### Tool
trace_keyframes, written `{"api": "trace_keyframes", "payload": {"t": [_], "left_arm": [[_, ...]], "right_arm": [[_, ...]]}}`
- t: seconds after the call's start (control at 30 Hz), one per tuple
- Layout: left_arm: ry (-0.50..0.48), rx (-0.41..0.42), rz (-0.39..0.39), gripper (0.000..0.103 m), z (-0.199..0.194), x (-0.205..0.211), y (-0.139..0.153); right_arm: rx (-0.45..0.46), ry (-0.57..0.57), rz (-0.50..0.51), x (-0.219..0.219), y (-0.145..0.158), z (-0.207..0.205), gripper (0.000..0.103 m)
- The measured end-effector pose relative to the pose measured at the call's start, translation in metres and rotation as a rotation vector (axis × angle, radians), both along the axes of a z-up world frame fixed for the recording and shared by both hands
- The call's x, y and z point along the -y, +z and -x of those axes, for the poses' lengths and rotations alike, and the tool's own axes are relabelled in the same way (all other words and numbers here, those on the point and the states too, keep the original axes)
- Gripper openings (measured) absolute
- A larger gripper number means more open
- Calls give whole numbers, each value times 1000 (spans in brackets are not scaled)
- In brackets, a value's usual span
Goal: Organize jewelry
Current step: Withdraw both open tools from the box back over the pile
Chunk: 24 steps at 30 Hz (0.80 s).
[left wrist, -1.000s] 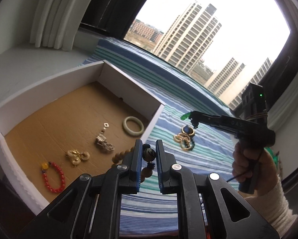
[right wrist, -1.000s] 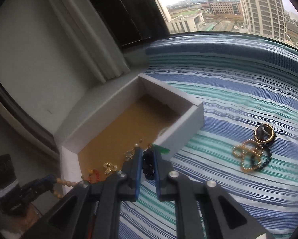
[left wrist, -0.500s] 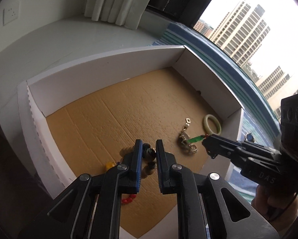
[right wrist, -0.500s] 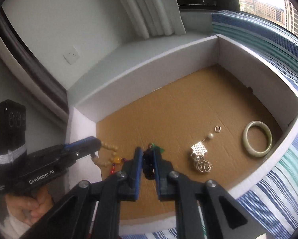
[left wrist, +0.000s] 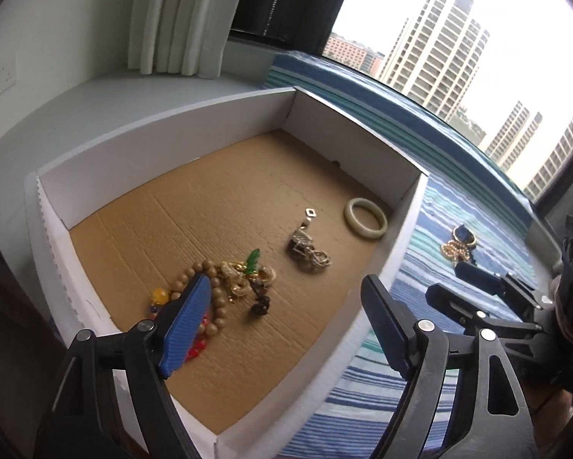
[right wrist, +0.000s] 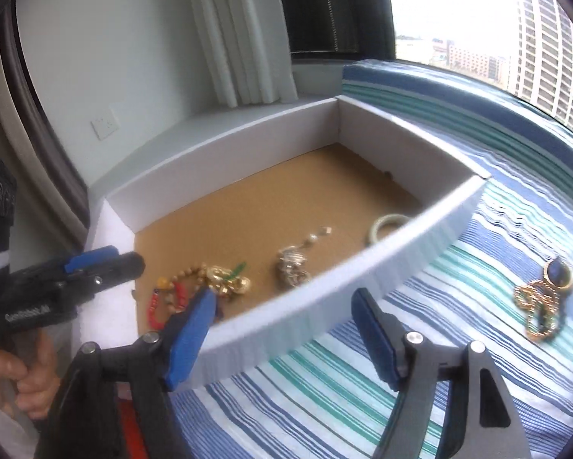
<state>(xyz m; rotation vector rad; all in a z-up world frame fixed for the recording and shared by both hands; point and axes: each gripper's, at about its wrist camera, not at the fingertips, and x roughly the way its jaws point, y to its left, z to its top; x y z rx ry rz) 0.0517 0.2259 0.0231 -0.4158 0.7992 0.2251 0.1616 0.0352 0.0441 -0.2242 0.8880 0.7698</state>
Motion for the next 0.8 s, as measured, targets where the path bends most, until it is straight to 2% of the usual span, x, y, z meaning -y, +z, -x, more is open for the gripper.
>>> {"api": "trace_keyframes", "payload": {"t": [0.2, 0.33, 0.5, 0.63, 0.8], "left_arm": [[-182, -2, -6, 89, -12, 75, -9], [-279, -51, -8, 89, -24, 120, -31], [-350, -115, -5, 89, -27, 166, -61], [-400, -154, -30, 89, -24, 192, -74], [-418, -163, -41, 89, -22, 203, -77]], "right_arm": [[118, -162, 110, 98, -31, 31, 75], [140, -291, 165, 161, -52, 48, 75], [166, -465, 199, 229, -69, 65, 75], [198, -583, 202, 268, -76, 75, 75], [237, -639, 197, 282, -81, 77, 75]]}}
